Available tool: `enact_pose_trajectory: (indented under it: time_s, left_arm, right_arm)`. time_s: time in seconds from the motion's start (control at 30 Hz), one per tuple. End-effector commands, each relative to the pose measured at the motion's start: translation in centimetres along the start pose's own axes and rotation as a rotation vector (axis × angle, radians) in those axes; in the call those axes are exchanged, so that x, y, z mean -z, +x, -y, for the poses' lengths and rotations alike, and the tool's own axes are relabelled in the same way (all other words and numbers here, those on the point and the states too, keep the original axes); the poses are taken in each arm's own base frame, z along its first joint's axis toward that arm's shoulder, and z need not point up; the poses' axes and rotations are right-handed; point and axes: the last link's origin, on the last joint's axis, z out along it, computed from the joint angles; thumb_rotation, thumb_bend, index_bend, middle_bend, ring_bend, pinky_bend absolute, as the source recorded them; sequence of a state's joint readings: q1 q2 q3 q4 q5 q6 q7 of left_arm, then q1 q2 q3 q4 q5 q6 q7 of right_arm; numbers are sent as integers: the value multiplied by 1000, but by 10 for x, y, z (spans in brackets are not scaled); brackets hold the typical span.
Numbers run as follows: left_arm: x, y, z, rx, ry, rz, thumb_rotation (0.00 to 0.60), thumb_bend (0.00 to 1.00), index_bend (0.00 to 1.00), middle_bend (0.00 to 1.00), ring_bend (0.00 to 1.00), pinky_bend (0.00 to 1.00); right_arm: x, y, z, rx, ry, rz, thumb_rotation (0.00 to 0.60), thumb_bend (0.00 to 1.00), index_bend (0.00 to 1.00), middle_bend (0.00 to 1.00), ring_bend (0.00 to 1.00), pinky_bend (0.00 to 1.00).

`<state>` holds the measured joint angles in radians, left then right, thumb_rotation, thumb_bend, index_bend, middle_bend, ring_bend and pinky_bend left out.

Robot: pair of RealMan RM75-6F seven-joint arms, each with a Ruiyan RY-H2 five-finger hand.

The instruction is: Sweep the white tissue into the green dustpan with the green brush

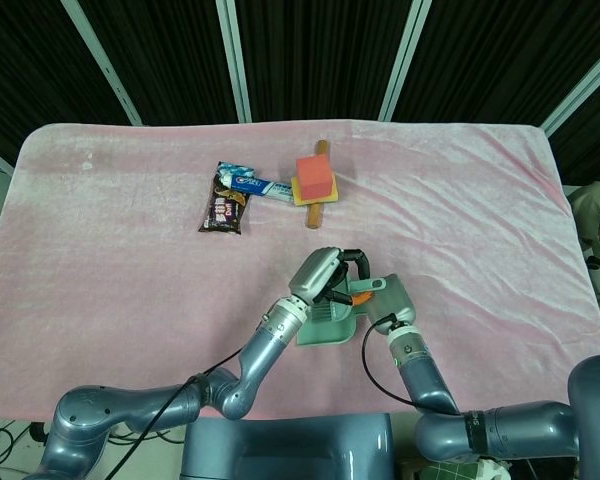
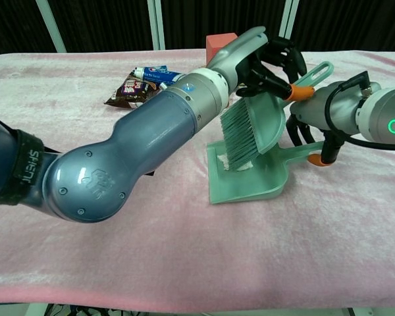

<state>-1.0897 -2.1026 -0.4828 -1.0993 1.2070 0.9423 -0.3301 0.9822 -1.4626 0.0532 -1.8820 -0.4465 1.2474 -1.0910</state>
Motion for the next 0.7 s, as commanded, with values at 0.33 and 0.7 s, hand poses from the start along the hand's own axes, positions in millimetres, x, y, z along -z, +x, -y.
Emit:
enact_pose_trajectory:
  time_s: [0.33,0.7]
  left_arm:
    - [5,21,-20,41,-82,-47,600,319,649,665,859,1000]
    - [27,72,2,-53,-44,-78,600,319,649,664,859,1000]
  right_arm:
    - [0,-4,-2,1,-9,0,600,516,679,671,751,761]
    - [-3,-8,-10,0,-39,-1,600,516,679,671,751,761]
